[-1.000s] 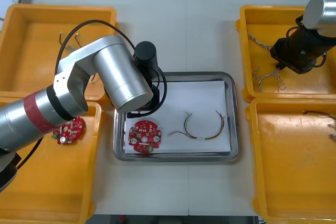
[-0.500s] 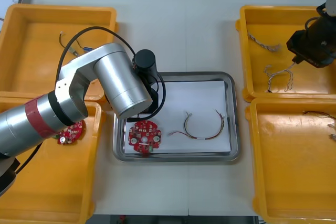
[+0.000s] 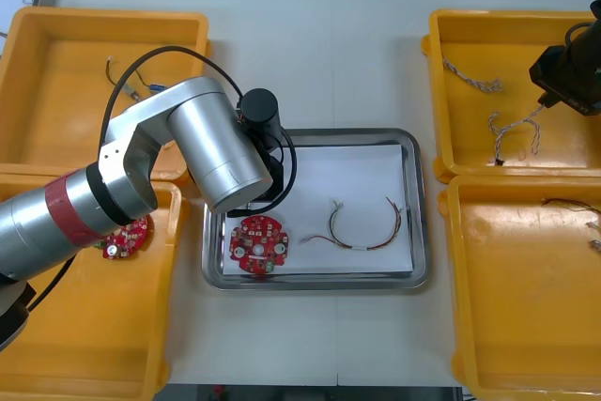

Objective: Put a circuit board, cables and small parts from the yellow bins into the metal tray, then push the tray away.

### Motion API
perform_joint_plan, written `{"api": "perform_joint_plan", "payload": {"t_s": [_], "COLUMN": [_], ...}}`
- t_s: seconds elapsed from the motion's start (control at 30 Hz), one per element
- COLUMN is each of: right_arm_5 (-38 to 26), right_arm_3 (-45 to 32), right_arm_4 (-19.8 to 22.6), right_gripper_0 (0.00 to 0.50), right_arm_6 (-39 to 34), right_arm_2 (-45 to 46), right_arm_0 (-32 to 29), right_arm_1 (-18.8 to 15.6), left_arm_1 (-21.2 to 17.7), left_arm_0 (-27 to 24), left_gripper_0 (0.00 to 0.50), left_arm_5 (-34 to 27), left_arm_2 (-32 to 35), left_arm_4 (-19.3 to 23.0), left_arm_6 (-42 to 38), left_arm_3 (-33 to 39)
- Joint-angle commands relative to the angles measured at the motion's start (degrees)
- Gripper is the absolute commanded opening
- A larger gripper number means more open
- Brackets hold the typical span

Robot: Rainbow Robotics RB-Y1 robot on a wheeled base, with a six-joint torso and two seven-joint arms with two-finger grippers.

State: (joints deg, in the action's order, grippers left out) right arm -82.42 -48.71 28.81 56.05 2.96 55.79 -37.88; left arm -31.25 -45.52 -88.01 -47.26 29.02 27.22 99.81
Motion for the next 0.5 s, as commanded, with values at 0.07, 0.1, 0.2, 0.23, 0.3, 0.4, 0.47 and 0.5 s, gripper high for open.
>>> {"api": "perform_joint_plan", "payload": {"t_s": [0.07,0.1,0.2,0.23,0.3,0.4,0.47,0.5], "right_arm_5": [1.21,1.30,1.82,2.00,2.44,3.67,4.46,4.64], "right_arm_3": [-1.30,-1.30,-1.30,-1.30,-0.95,-0.16,0.46,0.63], "right_arm_4": [-1.30,-1.39,-1.74,-1.83,-2.01,-2.18,-2.18,-2.18], "right_gripper_0": [0.000,0.000,0.000,0.000,0.000,0.000,0.000,0.000], "right_arm_6": [4.15,4.33,4.94,5.12,5.47,6.17,6.44,6.61], "right_arm_2": [1.43,1.52,1.52,1.52,1.52,1.52,1.52,1.52], "right_arm_0": [2.21,2.21,2.21,2.21,2.21,2.21,2.21,2.21], "right_arm_1": [-2.90,-2.90,-3.07,-3.16,-3.25,-3.42,-3.51,-3.51], "left_arm_1": [0.67,0.58,0.05,-0.13,-0.57,-1.62,-2.24,-2.41], "left_arm_0": [0.61,0.52,0.52,0.52,0.52,0.52,0.52,0.52], "left_gripper_0": [0.500,0.500,0.500,0.500,0.500,0.500,0.500,0.500], "left_arm_5": [0.56,0.56,-0.06,-0.41,-1.55,-4.45,-5.86,-6.21], "left_arm_2": [1.38,1.64,3.66,4.19,5.60,8.94,10.78,11.31], "left_arm_4": [-0.46,-0.37,-0.02,-0.02,0.24,0.86,1.30,1.39], "left_arm_6": [-0.85,-0.85,-0.50,-0.33,-0.06,0.38,0.46,0.46], "left_arm_3": [0.56,0.65,1.88,2.41,3.64,6.54,8.12,8.56]}}
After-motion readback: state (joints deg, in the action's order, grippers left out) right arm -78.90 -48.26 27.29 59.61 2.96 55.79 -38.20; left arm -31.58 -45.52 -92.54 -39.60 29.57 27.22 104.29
